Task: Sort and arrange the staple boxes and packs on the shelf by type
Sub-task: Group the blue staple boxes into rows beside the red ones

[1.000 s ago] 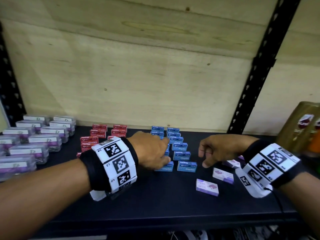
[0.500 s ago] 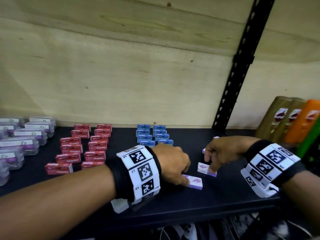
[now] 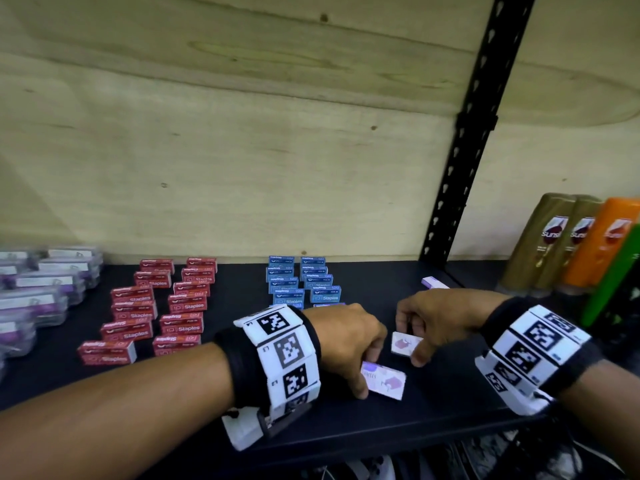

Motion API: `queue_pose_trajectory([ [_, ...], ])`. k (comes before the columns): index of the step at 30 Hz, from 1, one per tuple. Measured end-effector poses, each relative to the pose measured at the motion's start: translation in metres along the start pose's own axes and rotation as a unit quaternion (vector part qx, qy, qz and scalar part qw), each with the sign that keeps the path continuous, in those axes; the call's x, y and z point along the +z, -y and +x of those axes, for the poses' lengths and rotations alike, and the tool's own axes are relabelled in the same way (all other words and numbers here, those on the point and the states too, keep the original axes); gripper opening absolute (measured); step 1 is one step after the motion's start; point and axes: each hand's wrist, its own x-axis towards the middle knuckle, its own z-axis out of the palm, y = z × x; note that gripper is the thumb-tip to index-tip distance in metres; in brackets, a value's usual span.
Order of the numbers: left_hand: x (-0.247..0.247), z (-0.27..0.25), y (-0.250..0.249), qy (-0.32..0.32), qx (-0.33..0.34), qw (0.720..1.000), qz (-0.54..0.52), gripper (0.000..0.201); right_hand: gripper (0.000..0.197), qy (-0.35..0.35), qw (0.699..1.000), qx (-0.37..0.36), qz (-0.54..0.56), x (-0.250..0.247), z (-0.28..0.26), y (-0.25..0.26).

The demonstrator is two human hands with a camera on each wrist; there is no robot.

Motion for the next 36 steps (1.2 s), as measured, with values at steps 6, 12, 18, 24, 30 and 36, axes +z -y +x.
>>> queue_pose_trajectory([
  [6,0.003,-0.001,0.001,0.011,0.026,0.999,-0.036,0.030,0.028,-0.015,0.999,-0.037,-0.014,0.005,0.002,0.005],
  [12,0.002,-0.006,0.003,0.010,0.050,0.998,-0.044,0.023,0.023,-0.011,0.998,-0.056,0.010,0.008,0.007,0.008],
  [18,-0.012,-0.007,0.008,-0.008,0.042,0.998,-0.052,0.019,0.020,-0.032,0.997,-0.047,0.043,-0.005,0.010,-0.001],
  [24,-0.036,0.007,0.022,-0.044,-0.001,0.998,-0.053,0.015,0.024,-0.064,0.993,-0.078,0.054,-0.035,0.021,-0.024],
  [30,-0.063,0.043,0.049,-0.057,-0.037,0.997,-0.031,0.017,0.016,-0.086,0.987,-0.044,0.132,-0.061,0.055,-0.056],
  [36,-0.079,0.094,0.076,-0.047,-0.082,0.996,0.001,0.015,0.016,-0.092,0.980,-0.010,0.178,-0.078,0.101,-0.085],
])
